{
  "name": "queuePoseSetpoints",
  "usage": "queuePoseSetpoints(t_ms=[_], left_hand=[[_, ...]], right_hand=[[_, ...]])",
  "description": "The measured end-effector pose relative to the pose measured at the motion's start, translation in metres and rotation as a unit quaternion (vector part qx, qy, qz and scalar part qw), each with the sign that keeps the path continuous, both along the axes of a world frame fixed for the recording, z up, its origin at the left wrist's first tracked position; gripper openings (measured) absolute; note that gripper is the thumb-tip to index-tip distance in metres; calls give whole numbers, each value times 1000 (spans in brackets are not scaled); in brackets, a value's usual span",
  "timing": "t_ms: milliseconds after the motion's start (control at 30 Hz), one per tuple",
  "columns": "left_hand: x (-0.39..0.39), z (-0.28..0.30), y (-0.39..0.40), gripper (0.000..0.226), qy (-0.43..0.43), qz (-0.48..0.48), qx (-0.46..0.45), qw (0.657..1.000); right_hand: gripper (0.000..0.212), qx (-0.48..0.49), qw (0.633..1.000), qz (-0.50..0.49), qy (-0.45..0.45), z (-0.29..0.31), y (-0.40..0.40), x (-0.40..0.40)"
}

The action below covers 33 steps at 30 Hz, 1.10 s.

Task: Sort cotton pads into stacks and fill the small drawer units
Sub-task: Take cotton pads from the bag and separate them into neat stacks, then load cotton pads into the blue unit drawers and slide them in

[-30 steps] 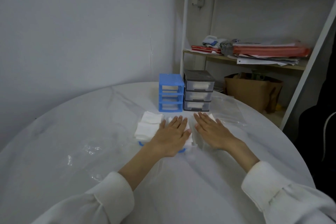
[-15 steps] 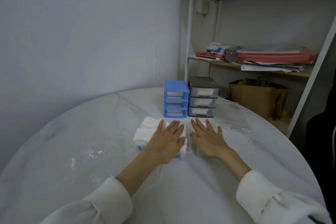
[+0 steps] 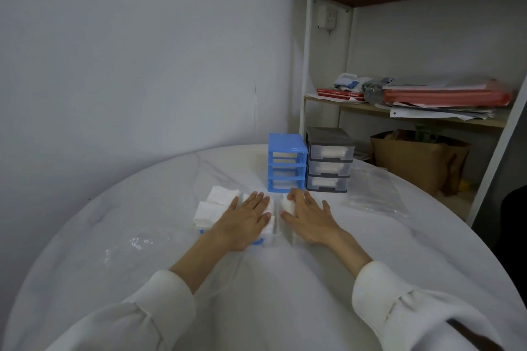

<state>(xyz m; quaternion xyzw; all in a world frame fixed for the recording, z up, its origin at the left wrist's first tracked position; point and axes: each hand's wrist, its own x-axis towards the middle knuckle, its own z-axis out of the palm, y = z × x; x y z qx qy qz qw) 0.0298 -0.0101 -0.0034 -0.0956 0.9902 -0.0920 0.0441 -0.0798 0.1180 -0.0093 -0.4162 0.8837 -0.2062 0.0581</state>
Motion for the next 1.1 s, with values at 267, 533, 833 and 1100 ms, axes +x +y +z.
queuePoseSetpoints(t_ms=[267,533,833,1100], left_hand=[[-2,14,1,52,56,30,129,990],[-20,48,-6,50,84,24,161,983],[-65,69,-12,51,170,40,155,972],[-98,56,-13,64,191,64,116,973]], right_hand=[[62,20,997,-8,78,3,5,-5],[65,32,998,-35,36,7,10,-6],[70,54,997,-24,55,9,20,-18],[76,57,998,-13,20,11,35,-22]])
